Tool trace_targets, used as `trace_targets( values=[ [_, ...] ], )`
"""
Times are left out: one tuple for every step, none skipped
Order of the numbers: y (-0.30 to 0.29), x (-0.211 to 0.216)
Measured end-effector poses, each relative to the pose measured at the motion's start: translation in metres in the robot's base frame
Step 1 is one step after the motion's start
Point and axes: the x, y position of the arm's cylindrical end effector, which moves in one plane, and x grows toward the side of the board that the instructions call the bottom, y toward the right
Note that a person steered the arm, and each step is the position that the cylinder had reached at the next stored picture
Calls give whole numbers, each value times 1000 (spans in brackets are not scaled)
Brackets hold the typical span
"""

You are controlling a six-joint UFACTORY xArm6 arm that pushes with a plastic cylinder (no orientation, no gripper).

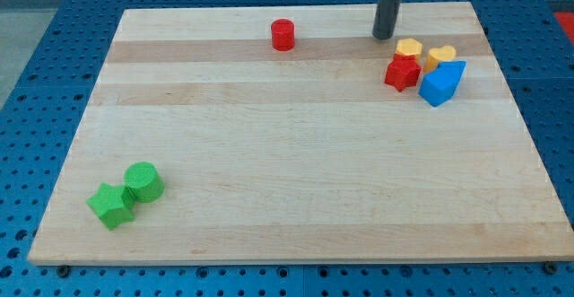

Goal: Nudge the red circle a bit left

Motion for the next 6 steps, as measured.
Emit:
trace_targets(
  values=[
    [-32,-16],
    [-78,-19],
    [-124,-22],
    [-163,-22],
    [-187,-22],
    [-192,-15]
  ],
)
